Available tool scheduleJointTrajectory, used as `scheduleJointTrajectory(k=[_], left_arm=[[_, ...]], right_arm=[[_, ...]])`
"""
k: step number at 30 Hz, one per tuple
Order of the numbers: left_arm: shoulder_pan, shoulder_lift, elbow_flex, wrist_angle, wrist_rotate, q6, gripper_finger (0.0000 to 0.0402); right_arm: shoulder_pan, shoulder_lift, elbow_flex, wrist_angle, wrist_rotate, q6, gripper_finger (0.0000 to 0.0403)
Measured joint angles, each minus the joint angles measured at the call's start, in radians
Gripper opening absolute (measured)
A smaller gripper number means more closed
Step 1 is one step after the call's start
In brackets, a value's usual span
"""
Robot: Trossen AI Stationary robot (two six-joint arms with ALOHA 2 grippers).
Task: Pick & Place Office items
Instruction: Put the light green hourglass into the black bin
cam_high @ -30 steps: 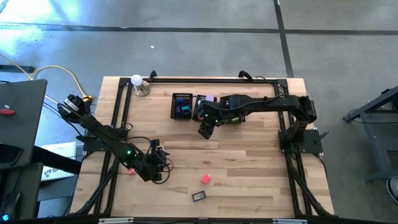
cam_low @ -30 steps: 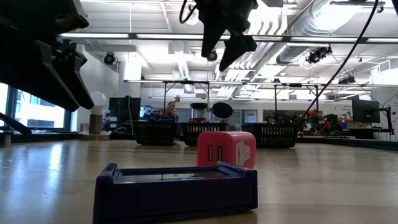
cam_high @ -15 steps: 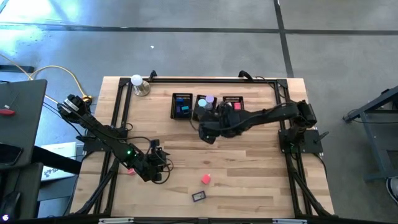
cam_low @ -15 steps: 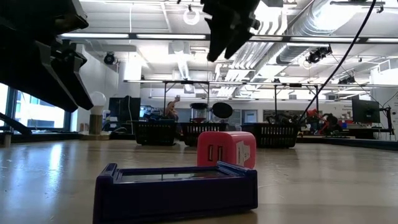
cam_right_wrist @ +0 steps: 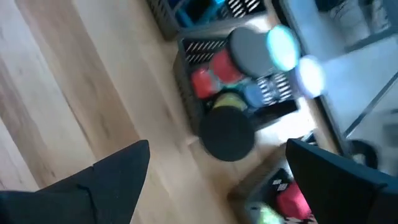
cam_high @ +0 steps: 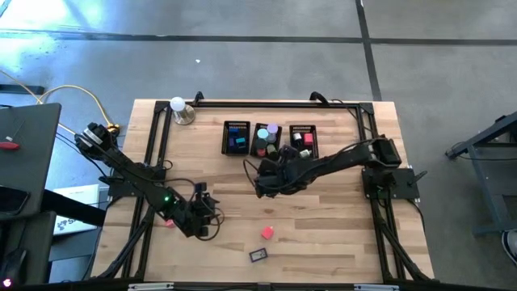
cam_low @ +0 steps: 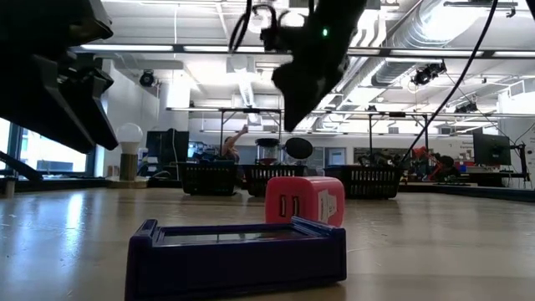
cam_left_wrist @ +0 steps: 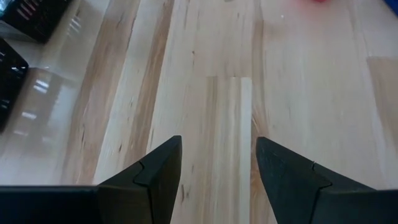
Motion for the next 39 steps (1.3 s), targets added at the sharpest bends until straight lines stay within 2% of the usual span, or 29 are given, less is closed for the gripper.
scheduleJointTrajectory(k=[9, 26, 39], left_arm=[[-0.004, 0.0, 0.0, -0.008, -0.007, 0.0, 0.0197], [-0.004, 0.0, 0.0, -0.012, -0.014, 0.0, 0.0197], [-0.004, 0.0, 0.0, -0.012, -0.017, 0.001, 0.0197]], right_arm=[[-0.022, 0.0, -0.095, 0.165, -0.003, 0.007, 0.0366], [-0.069, 0.0, -0.109, 0.157, 0.014, 0.213, 0.0366], [-0.098, 0.0, -0.177, 0.226, -0.004, 0.207, 0.0366]])
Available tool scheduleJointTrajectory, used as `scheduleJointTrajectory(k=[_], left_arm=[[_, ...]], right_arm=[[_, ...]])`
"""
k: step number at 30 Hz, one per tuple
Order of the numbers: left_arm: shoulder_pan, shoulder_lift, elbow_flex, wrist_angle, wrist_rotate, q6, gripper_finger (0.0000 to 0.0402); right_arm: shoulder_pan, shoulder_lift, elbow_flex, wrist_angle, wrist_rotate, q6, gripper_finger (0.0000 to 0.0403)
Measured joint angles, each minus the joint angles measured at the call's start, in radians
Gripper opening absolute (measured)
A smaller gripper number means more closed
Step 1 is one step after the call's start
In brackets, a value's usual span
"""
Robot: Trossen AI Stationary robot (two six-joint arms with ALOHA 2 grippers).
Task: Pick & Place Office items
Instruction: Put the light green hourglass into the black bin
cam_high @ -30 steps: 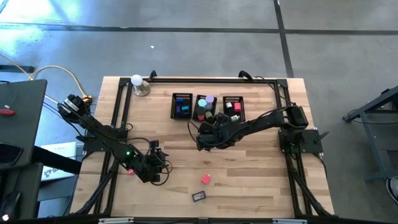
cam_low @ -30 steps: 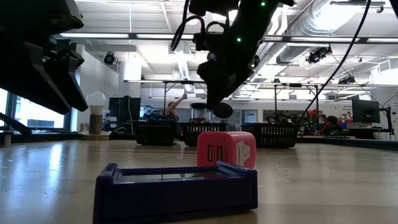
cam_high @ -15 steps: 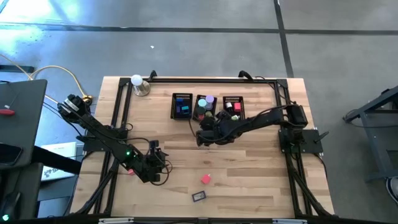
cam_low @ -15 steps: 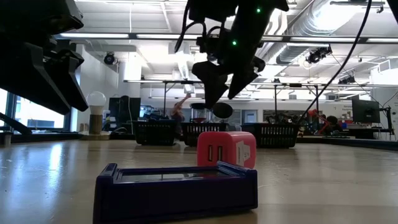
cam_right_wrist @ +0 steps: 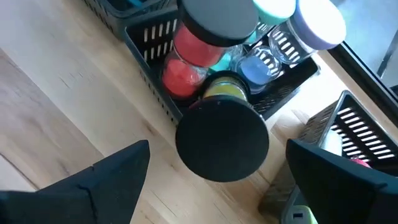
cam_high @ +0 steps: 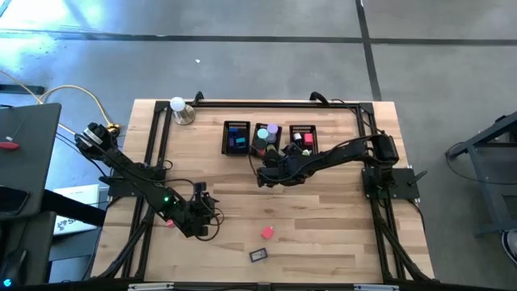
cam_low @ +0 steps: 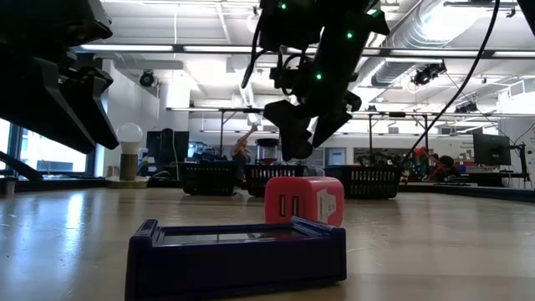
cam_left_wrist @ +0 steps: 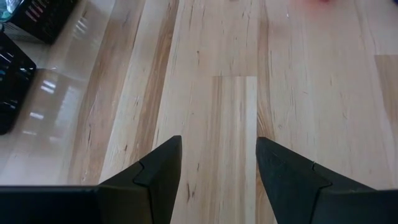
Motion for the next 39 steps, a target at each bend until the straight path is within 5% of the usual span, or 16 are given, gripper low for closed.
scheduleJointTrajectory(k=[11, 25, 33, 39], left_arm=[[0.0, 0.0, 0.0, 0.001, 0.0, 0.0, 0.0197], [0.0, 0.0, 0.0, 0.0, 0.0, 0.0, 0.0197], [0.0, 0.0, 0.0, 0.0, 0.0, 0.0, 0.0197], [0.0, 0.0, 0.0, 0.0, 0.0, 0.0, 0.0197]], right_arm=[[-0.037, 0.0, 0.001, 0.059, -0.042, -0.036, 0.0354], [-0.06, 0.0, 0.001, 0.062, -0.076, -0.027, 0.0279], [-0.059, 0.0, 0.001, 0.062, -0.077, -0.027, 0.0203], [-0.059, 0.0, 0.001, 0.062, -0.083, -0.027, 0.0198]])
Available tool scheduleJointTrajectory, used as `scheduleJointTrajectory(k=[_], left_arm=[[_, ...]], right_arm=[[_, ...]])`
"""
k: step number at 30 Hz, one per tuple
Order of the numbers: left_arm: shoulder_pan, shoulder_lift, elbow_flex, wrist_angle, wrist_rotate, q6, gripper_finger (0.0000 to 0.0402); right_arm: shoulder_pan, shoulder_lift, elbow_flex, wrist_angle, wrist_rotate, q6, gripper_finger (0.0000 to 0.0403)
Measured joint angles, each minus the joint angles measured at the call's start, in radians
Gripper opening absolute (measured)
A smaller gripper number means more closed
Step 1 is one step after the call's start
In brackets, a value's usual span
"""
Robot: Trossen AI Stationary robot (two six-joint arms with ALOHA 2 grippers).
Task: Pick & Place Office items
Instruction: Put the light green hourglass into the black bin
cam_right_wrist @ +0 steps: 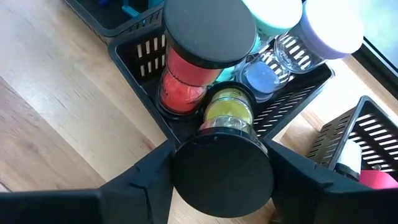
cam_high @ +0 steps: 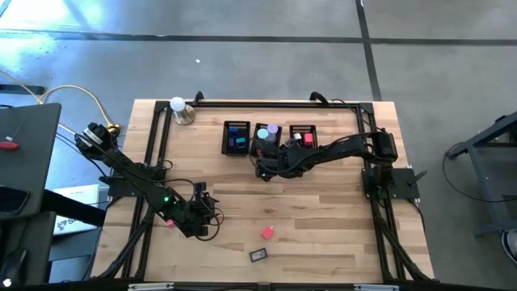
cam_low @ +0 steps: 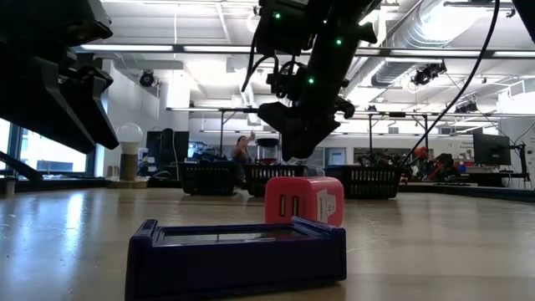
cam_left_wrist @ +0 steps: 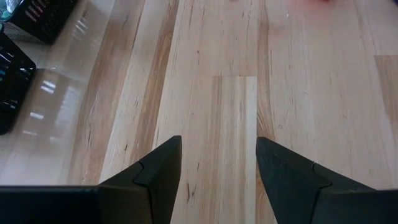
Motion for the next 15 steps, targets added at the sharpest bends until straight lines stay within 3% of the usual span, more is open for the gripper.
scheduleJointTrajectory(k=[15], left_arm=[[0.0, 0.0, 0.0, 0.0, 0.0, 0.0, 0.0197]], right_arm=[[-0.022, -0.001, 0.029, -0.041, -0.094, 0.007, 0.0199]])
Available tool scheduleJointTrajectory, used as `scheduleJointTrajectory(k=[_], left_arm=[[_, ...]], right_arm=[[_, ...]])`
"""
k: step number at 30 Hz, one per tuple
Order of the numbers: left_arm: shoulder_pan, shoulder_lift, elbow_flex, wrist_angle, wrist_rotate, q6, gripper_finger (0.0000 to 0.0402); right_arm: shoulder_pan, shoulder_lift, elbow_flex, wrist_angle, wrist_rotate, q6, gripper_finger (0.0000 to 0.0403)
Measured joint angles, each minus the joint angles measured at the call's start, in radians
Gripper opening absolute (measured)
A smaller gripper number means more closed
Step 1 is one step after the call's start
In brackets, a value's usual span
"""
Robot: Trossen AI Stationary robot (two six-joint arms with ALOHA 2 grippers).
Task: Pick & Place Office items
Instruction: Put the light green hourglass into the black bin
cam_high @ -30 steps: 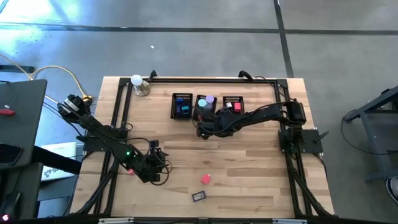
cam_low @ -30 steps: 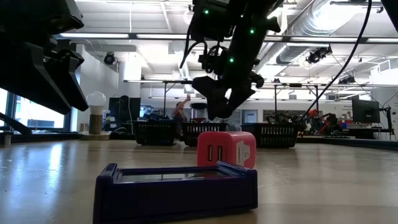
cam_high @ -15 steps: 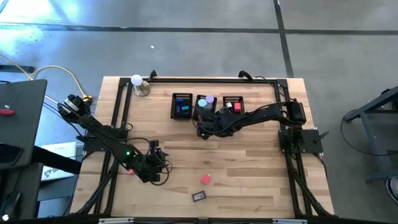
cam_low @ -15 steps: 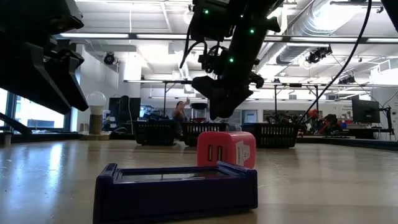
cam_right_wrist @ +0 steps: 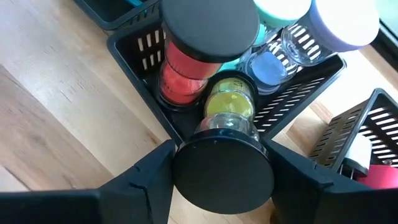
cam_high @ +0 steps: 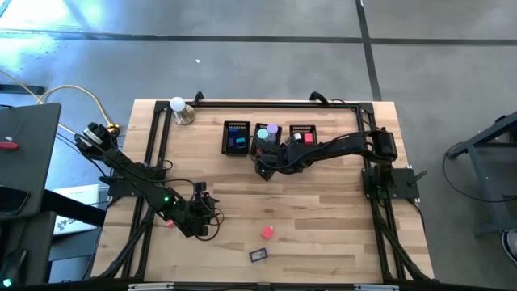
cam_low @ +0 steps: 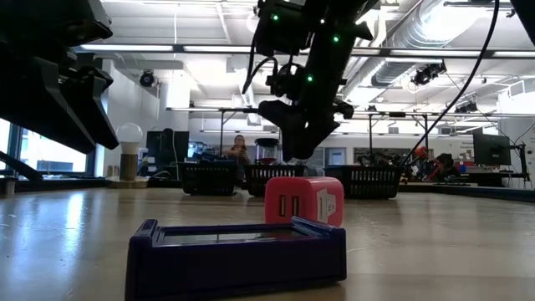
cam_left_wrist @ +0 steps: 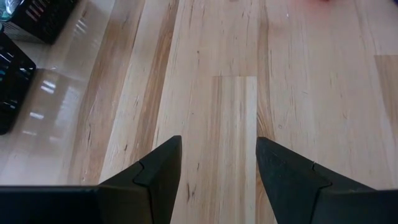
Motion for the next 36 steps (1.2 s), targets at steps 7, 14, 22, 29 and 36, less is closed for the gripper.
scheduleJointTrajectory(k=[7, 14, 22, 29, 36], left_arm=[[0.0, 0.0, 0.0, 0.0, 0.0, 0.0, 0.0197], [0.0, 0.0, 0.0, 0.0, 0.0, 0.0, 0.0197], [0.0, 0.0, 0.0, 0.0, 0.0, 0.0, 0.0197], [0.0, 0.0, 0.0, 0.0, 0.0, 0.0, 0.0197], [0.0, 0.0, 0.0, -0.007, -0.004, 0.0, 0.0197]], right_arm=[[0.0, 0.0, 0.068, -0.076, -0.011, 0.001, 0.02], [-0.02, 0.0, 0.122, -0.144, -0.077, 0.02, 0.0201], [-0.083, 0.0, 0.131, -0.17, -0.218, 0.027, 0.0199], [-0.14, 0.0, 0.131, -0.169, -0.313, 0.027, 0.0199], [-0.175, -0.001, 0.132, -0.173, -0.39, 0.031, 0.022]])
